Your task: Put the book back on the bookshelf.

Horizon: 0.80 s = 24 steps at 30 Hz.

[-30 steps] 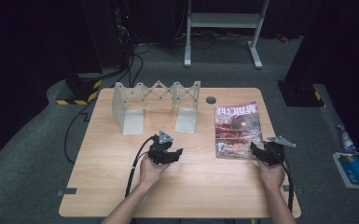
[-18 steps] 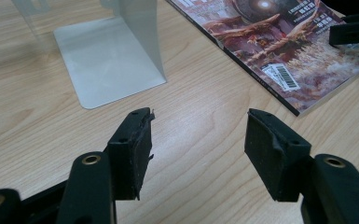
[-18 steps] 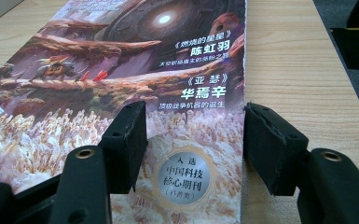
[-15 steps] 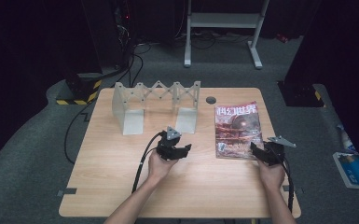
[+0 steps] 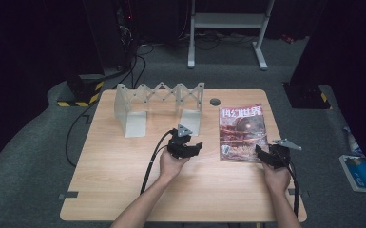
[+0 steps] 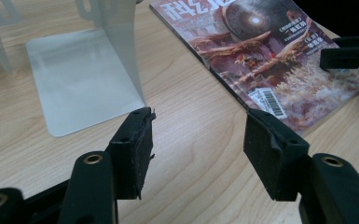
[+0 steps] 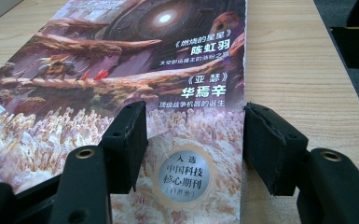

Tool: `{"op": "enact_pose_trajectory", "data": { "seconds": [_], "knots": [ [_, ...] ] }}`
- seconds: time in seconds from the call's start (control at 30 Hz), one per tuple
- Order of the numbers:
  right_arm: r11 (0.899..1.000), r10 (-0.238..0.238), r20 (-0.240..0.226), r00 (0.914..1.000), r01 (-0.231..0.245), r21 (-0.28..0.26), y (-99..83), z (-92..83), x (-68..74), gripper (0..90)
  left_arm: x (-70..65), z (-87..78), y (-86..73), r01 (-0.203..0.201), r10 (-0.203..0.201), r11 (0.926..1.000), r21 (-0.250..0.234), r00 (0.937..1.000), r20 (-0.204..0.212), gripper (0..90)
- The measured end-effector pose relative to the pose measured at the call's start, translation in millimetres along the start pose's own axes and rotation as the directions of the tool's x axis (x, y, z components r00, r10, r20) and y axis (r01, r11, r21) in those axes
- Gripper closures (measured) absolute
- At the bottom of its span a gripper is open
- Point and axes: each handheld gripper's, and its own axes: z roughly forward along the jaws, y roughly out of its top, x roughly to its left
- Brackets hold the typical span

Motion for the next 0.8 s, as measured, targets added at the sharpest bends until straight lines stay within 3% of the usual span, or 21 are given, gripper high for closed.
{"op": "enact_pose_trajectory", "data": {
  "seconds": [0.17,0.33,0.47,0.8],
  "knots": [
    [1.000,-0.001,0.000,1.0000,0.001,0.000,0.0,-0.1,-0.1,40.8,-6.7,7.6,5.5,0.000,0.000,0.9999,-0.011,1.0000,0.001,42.3],
    [1.000,-0.001,-0.001,1.0000,0.001,0.001,0.1,-0.1,-0.1,40.8,-14.2,25.6,6.9,0.024,-0.024,0.9997,0.002,0.9997,0.002,42.3],
    [1.000,0.000,-0.001,1.0000,0.000,0.000,-0.1,-0.1,-0.1,40.8,-17.3,33.7,9.5,0.014,-0.014,0.9997,0.018,0.9999,-0.002,43.5],
    [1.000,-0.002,-0.002,1.0000,0.002,0.001,-0.3,-0.4,0.0,40.8,-21.5,56.0,18.2,0.083,-0.083,0.9966,0.004,0.9964,0.020,46.4]
  ]
}}
